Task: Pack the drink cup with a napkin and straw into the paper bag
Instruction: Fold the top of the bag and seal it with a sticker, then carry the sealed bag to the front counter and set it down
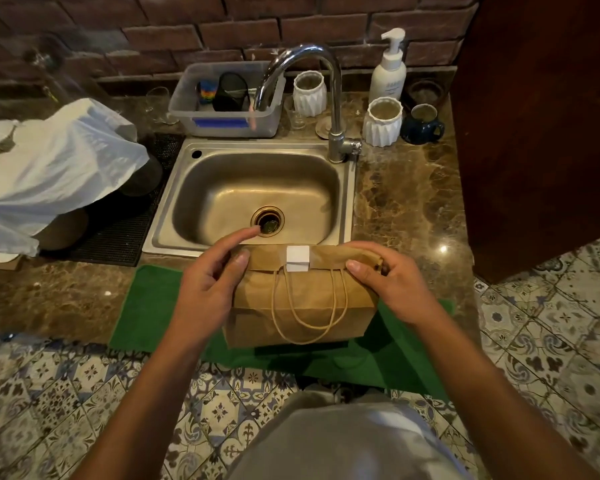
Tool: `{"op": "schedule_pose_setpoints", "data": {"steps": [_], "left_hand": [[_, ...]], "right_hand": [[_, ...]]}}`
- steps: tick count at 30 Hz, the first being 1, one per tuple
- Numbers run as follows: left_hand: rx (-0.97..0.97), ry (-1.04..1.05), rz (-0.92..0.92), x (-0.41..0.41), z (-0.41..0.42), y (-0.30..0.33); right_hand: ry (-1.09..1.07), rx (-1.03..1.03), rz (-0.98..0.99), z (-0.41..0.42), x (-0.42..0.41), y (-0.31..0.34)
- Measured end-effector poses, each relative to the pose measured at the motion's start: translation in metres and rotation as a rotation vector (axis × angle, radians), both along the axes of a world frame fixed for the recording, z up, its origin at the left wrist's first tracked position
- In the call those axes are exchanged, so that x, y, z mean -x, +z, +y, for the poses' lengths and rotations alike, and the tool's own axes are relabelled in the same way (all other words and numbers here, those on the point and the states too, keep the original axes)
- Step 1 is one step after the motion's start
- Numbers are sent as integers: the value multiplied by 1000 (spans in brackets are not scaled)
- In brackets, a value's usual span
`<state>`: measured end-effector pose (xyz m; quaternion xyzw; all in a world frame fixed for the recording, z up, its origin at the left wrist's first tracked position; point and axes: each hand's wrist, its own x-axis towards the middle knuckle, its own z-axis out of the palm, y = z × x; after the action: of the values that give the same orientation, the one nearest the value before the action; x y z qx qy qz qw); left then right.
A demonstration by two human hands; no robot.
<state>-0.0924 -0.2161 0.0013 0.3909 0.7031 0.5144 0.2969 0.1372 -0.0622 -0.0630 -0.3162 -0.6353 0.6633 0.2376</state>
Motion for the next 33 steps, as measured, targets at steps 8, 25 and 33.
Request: {"op": "schedule_pose_setpoints", "data": {"steps": [8,25,33], "left_hand": [[-23,-29,-12,-47,9,20],[49,-582,-32,-68,16,6],[134,-945,-64,-134,-5,-1]], "right_hand": [[-172,-79,50,-16,-50,12],[-896,-113,-74,-168,-95,15],[-1275,-92,-224,-279,-128,13]]}}
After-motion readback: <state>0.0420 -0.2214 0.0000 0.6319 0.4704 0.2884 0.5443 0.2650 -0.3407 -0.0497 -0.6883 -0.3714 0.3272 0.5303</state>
